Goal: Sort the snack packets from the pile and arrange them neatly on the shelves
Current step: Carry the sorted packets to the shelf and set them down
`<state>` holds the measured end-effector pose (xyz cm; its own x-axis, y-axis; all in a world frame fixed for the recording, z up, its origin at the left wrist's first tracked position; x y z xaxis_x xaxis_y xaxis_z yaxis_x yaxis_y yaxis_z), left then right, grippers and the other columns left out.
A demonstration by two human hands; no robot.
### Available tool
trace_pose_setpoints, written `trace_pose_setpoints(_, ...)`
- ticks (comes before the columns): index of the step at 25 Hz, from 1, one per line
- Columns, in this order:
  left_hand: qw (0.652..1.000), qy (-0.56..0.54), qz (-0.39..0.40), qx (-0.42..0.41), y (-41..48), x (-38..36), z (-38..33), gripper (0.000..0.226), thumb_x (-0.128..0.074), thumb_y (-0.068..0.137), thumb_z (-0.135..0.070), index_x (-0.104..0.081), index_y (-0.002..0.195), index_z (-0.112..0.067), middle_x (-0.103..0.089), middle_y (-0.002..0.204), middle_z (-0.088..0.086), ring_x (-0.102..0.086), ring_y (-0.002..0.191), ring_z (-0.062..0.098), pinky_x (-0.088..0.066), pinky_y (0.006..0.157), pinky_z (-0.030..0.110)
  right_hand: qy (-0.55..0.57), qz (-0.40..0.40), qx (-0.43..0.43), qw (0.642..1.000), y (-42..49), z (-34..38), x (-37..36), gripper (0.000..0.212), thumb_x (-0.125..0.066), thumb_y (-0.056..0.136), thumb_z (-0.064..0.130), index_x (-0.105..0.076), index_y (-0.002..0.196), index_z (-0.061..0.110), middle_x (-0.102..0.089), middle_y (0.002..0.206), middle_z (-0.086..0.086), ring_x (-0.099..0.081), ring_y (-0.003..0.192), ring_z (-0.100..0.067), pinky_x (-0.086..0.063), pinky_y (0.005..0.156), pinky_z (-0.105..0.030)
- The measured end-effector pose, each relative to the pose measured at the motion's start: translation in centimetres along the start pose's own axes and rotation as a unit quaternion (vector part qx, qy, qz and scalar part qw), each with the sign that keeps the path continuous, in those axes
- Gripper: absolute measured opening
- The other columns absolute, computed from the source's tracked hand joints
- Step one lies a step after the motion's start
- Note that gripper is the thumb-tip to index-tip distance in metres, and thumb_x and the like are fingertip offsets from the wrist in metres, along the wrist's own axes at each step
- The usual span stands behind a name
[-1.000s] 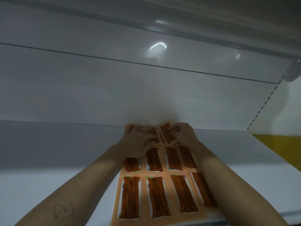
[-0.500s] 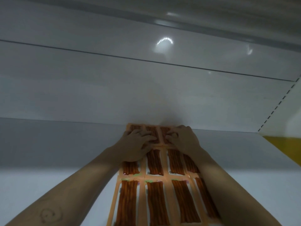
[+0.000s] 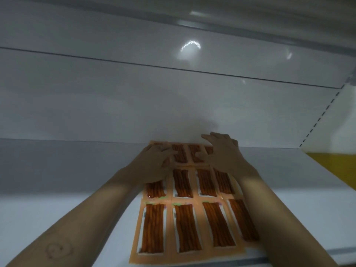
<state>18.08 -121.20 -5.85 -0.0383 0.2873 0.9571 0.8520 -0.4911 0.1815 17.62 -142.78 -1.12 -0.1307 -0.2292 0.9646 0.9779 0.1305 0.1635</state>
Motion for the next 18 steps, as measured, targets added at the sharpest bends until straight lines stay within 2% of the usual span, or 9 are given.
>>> trace_pose_setpoints(3, 1.0, 0.009, -0.022, 0.012, -0.6, 1.1, 0.1, 0.076, -0.027, 0.084, -0.067, -0.042, 0.147, -0.028, -0.04, 0.153, -0.003, -0.033, 0.142, 0.018, -0.019, 0.119, 0.036, -0.021, -0.001, 0.0, 1.0, -1.3, 1.6, 0.1, 0.074, -0.055, 0.09, 0.057, -0.025, 0.152, 0.033, -0.017, 0.162, -0.004, -0.01, 0.149, -0.021, -0.004, 0.12, -0.045)
trace_pose_setpoints(6, 1.0, 0.009, -0.025, 0.004, -1.0, 2.1, -0.3, 0.059, -0.046, 0.094, -0.055, -0.041, 0.146, -0.027, -0.047, 0.146, -0.002, -0.038, 0.137, 0.02, -0.023, 0.117, 0.042, -0.036, 0.005, -0.011, 0.999, -2.4, 3.5, -0.1, 0.074, -0.05, 0.091, 0.06, -0.02, 0.153, 0.034, -0.012, 0.163, -0.003, -0.005, 0.15, -0.021, 0.0, 0.12, -0.049)
trace_pose_setpoints(8, 0.999, -0.005, -0.037, -0.009, -1.7, 3.0, -0.8, 0.057, -0.046, 0.094, -0.056, -0.043, 0.144, -0.028, -0.052, 0.138, -0.002, -0.044, 0.132, 0.02, -0.028, 0.114, 0.043, -0.018, 0.011, -0.014, 1.0, -3.0, 4.8, 0.0, 0.076, -0.05, 0.09, 0.061, -0.019, 0.154, 0.033, -0.011, 0.163, -0.003, -0.003, 0.15, -0.021, 0.002, 0.12, -0.05)
trace_pose_setpoints(9, 0.999, -0.014, -0.046, -0.002, -2.4, 3.4, -1.3, 0.057, -0.044, 0.095, -0.056, -0.042, 0.145, -0.029, -0.051, 0.141, -0.003, -0.042, 0.133, 0.019, -0.027, 0.115, 0.043, -0.006, 0.012, -0.013, 1.0, -3.4, 5.4, 0.1, 0.077, -0.049, 0.09, 0.062, -0.018, 0.154, 0.033, -0.01, 0.163, -0.002, -0.002, 0.15, -0.021, 0.003, 0.12, -0.05)
trace_pose_setpoints(11, 0.997, -0.017, -0.066, 0.037, -4.3, 4.4, -1.9, 0.058, -0.043, 0.097, -0.055, -0.037, 0.149, -0.029, -0.041, 0.151, -0.005, -0.032, 0.141, 0.017, -0.019, 0.119, 0.037, 0.009, 0.001, -0.002, 1.0, -4.2, 6.4, 0.7, 0.078, -0.049, 0.089, 0.064, -0.017, 0.154, 0.034, -0.009, 0.163, -0.001, -0.001, 0.15, -0.02, 0.004, 0.12, -0.049)
trace_pose_setpoints(13, 0.995, -0.002, -0.07, 0.077, -6.6, 5.5, -2.3, 0.062, -0.042, 0.096, -0.056, -0.033, 0.151, -0.028, -0.035, 0.155, -0.005, -0.027, 0.144, 0.016, -0.015, 0.117, 0.032, 0.011, -0.007, 0.018, 1.0, -4.7, 7.6, 1.1, 0.076, -0.048, 0.091, 0.062, -0.016, 0.154, 0.035, -0.009, 0.164, 0.001, -0.001, 0.15, -0.019, 0.004, 0.12, -0.05)
trace_pose_setpoints(16, 0.988, 0.024, -0.079, 0.129, -10.7, 7.0, -2.3, 0.077, -0.03, 0.084, -0.066, -0.03, 0.152, -0.03, -0.034, 0.157, -0.005, -0.025, 0.146, 0.016, -0.016, 0.117, 0.031, 0.021, 0.016, 0.062, 0.998, -5.5, 9.9, 1.2, 0.076, -0.049, 0.091, 0.062, -0.015, 0.154, 0.036, -0.009, 0.164, 0.002, -0.003, 0.15, -0.02, 0.002, 0.12, -0.051)
trace_pose_setpoints(18, 0.981, 0.054, -0.093, 0.159, -13.5, 8.2, -2.4, 0.078, -0.031, 0.083, -0.067, -0.033, 0.151, -0.03, -0.037, 0.155, -0.004, -0.03, 0.144, 0.017, -0.022, 0.115, 0.031, 0.045, 0.017, 0.096, 0.994, -6.3, 11.6, 1.1, 0.078, -0.051, 0.09, 0.062, -0.015, 0.154, 0.036, -0.011, 0.163, 0.001, -0.004, 0.15, -0.02, 0.001, 0.12, -0.051)
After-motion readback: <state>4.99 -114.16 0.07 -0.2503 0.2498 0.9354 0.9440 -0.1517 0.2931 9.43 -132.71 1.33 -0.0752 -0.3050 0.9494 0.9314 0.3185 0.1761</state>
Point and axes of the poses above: each hand's wrist, its own y-axis towards the middle knuckle, its own x-axis out of the back of the hand, z = x × y, the point moved 3 cm from there along y, towards the middle knuckle
